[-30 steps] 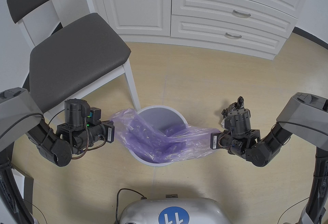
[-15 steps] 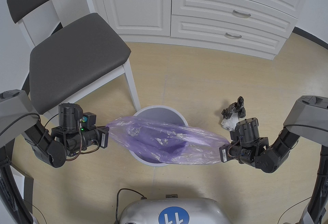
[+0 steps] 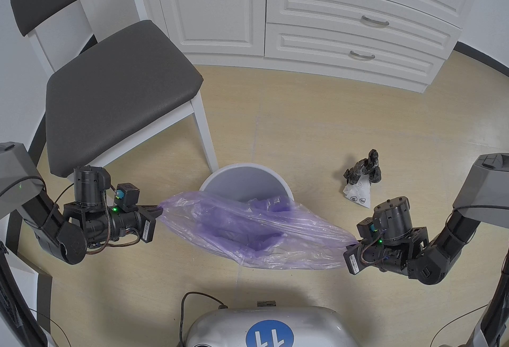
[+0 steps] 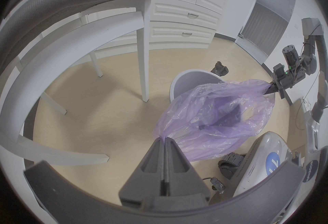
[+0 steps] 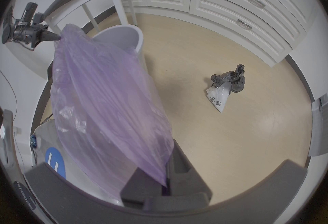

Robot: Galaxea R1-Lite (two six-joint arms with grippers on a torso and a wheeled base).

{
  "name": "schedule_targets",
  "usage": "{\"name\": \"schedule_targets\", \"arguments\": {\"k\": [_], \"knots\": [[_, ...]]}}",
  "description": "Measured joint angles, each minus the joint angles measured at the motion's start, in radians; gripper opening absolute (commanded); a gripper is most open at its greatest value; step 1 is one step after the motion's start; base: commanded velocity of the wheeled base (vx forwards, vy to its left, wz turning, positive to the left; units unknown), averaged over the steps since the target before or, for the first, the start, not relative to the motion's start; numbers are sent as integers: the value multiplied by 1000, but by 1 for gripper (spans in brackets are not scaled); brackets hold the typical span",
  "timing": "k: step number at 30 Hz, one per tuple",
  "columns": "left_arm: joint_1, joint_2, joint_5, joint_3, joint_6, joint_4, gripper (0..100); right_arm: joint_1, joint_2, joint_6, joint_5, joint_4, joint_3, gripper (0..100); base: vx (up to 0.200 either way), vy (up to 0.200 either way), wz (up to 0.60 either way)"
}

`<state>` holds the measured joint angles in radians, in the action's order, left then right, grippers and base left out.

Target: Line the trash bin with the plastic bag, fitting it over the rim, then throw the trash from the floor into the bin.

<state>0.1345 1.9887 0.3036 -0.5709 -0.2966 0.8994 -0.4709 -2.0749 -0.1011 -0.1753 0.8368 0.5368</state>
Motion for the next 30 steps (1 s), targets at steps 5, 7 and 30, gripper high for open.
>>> {"name": "schedule_targets", "arguments": {"k": [5, 7, 30], "knots": [[-3, -13, 0, 17, -3, 0, 0, -20, 45, -53, 1, -4, -48, 0, 0, 0, 0], [-4, -18, 0, 27, -4, 0, 0, -28, 60, -77, 1, -4, -66, 0, 0, 0, 0], [-3, 97, 3, 30, -50, 34, 0, -97, -42, -12, -21, 20, -37, 0, 0, 0, 0]]}}
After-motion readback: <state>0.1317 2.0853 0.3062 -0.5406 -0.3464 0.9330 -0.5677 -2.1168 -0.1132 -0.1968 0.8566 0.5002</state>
